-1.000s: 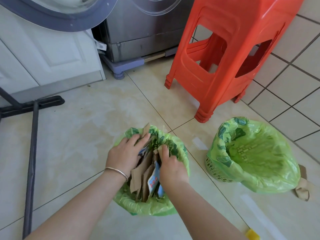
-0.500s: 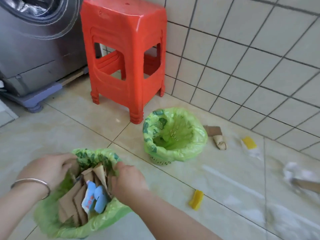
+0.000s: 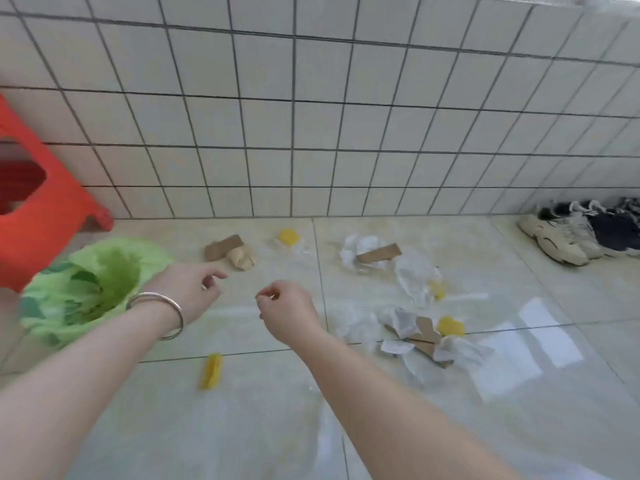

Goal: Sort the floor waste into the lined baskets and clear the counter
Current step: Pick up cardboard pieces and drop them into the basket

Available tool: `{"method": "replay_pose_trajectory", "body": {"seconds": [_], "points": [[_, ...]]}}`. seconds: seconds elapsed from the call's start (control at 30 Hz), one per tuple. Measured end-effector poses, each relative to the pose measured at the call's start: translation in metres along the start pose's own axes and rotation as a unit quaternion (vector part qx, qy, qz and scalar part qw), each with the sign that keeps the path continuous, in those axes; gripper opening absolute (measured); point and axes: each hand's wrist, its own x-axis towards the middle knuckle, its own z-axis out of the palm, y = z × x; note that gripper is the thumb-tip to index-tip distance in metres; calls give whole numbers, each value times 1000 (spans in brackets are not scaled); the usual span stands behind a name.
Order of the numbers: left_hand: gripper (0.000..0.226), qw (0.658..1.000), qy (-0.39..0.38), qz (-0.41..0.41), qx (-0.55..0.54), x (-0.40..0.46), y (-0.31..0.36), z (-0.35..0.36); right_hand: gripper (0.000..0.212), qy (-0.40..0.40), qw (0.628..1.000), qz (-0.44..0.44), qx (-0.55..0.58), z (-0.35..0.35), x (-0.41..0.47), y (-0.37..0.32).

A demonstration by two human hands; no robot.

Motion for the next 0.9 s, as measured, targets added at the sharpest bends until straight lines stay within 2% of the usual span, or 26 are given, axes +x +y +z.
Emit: {"method": "replay_pose_trajectory", "body": {"seconds": [0.2,0.33,0.47,0.57,0.63,0.73,0.9], "points": [[16,994,-67,83,-22,23,143,70,28,72,994,81,-18,-139,10,104],[18,988,-123,93,-16,40,179,125,21,107,978,175,-39,-196,29,180],[20,981,-176,57,-56,67,193,182,30,148,955,246,-77,-225,62,245],[24,973,-213,66,-59,88,204,227,31,125,949,259,-129,-230,84,283],[25,968,-232,61,-76,99,212,255,31,83,945,261,-180,-225,97,306],[27,958,-265,43,-99,111,224,294,21,28,929,264,-258,-211,118,342],[32,951,-295,75,-51,129,238,350,30,2,893,193,-405,-188,149,393]]}}
